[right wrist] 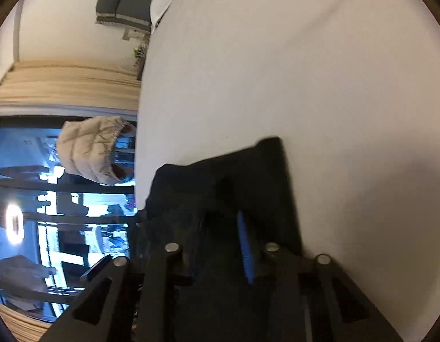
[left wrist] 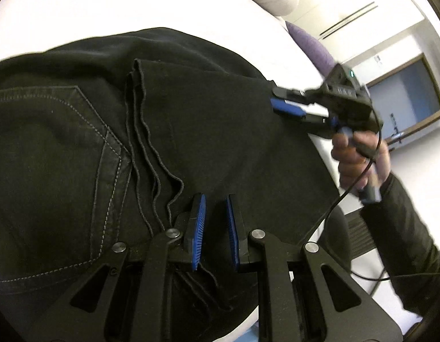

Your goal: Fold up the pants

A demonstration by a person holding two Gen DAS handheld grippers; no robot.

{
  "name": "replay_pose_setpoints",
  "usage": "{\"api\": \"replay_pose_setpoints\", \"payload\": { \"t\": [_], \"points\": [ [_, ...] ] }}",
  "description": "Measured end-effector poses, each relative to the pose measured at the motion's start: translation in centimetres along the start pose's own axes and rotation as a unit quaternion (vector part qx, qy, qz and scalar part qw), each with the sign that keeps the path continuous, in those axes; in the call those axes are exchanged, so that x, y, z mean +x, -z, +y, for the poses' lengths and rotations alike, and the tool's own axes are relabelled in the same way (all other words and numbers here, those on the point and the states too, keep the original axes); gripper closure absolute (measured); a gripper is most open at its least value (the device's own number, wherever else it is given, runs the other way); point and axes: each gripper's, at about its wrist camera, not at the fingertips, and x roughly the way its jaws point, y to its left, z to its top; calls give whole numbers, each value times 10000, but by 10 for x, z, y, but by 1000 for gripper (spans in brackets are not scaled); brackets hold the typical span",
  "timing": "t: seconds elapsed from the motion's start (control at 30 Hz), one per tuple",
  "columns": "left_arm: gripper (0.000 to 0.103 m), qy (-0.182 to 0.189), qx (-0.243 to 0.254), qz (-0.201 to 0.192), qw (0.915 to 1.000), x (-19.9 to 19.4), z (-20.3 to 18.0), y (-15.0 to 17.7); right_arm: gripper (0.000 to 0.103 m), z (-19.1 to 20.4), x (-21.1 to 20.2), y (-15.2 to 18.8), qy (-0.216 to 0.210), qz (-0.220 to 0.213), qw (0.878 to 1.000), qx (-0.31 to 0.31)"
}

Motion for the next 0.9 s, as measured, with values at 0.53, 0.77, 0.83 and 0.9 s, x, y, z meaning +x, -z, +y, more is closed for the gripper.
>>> {"api": "replay_pose_setpoints", "payload": {
  "t": [0.53,0.77,0.83,0.9],
  "points": [
    [88,252,-179,-215,9993,-16,30,8,74,-9,-49,124,-84,287,9995,-77],
    [88,-32,0,-613,9981,-49,18,31,54,35,-53,110,-692,-222,9970,-253],
    [88,55,-62,-839,9964,-72,20,44,52,46,-34,101,-788,-148,9961,-354],
    [88,139,-192,-1077,9939,-100,24,57,44,46,-3,93,-792,44,9965,-247]
  ]
}}
